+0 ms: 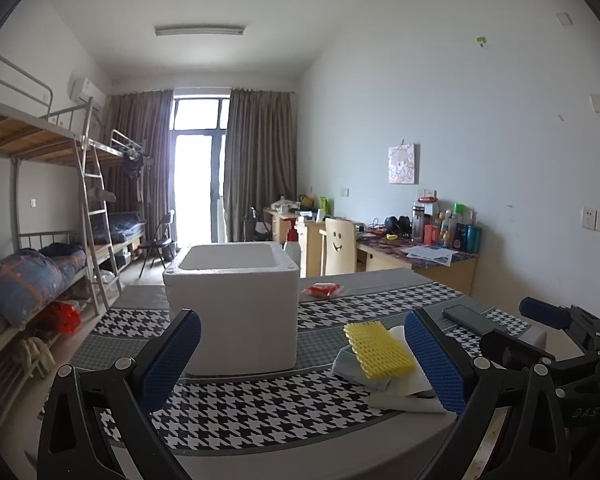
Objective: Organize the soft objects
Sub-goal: 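Move both tools toward the pile of soft items on the table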
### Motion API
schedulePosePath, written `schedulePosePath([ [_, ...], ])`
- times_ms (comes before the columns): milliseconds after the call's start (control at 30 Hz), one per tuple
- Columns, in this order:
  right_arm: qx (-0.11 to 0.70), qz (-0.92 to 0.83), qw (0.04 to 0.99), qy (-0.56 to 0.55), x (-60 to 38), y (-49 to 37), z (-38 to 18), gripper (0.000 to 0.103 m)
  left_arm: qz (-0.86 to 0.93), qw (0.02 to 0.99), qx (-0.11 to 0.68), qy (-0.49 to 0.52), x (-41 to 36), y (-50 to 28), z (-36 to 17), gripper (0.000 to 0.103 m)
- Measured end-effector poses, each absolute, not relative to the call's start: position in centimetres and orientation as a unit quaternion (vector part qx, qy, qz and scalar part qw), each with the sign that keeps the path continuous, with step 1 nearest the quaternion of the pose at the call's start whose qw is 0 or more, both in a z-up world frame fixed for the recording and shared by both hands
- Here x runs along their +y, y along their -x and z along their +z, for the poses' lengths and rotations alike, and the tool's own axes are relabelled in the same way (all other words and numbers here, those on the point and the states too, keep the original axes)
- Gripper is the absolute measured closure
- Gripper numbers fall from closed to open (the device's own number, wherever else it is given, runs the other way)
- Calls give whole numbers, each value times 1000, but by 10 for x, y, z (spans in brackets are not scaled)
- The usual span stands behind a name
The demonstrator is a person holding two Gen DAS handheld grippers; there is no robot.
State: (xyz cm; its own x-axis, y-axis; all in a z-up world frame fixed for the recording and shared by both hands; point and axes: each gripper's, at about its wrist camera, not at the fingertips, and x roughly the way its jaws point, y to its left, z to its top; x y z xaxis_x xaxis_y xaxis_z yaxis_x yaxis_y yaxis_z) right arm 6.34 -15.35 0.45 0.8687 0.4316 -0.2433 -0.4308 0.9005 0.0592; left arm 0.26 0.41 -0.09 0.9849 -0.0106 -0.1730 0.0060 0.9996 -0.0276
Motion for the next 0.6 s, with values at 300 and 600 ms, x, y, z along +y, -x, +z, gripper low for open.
schedulePosePath([
  [300, 127, 225, 966, 0, -153, -64, 4, 1, -2, 996, 86, 16, 8, -4, -1, 1],
  [600, 131, 225, 966, 2, -150, -69, 3, 1, -7, 995, 99, 18, 10, -11, -5, 1],
])
